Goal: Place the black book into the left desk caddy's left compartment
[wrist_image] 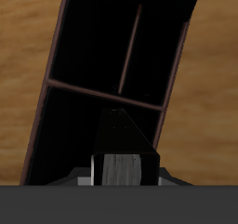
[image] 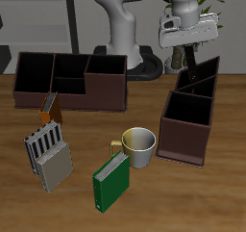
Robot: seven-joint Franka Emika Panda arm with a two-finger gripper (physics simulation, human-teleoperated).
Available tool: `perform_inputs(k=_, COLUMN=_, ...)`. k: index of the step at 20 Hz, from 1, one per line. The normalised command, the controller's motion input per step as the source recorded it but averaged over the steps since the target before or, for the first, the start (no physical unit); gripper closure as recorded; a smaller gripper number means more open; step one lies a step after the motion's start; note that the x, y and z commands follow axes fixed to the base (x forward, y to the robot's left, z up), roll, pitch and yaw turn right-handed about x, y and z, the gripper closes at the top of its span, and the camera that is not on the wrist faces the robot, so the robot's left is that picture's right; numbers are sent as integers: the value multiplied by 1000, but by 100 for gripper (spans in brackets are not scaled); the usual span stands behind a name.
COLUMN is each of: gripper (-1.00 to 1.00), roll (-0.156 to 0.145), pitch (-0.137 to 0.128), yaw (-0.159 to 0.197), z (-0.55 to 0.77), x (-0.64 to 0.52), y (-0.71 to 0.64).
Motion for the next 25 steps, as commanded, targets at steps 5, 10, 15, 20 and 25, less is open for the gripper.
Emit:
perform_inputs(k=5, gripper=100, roll=-4, pitch=59, yaw=21, z=-317, x=137, y=41)
perform_inputs(k=10, gripper=-100, roll=11, pitch=130, yaw=1, z=-288, x=172, y=40)
perform_inputs(k=15, gripper=-100, roll=-3, pitch=13, yaw=14, z=-75, x=80, y=-38)
perform_inputs(k=20, gripper=-100, roll=-14, pitch=1, yaw=-4, z=51, x=43, y=-138)
perform_inputs(k=25, gripper=-100, roll=-28, pitch=-23, yaw=5, z=136, x=42, y=-311)
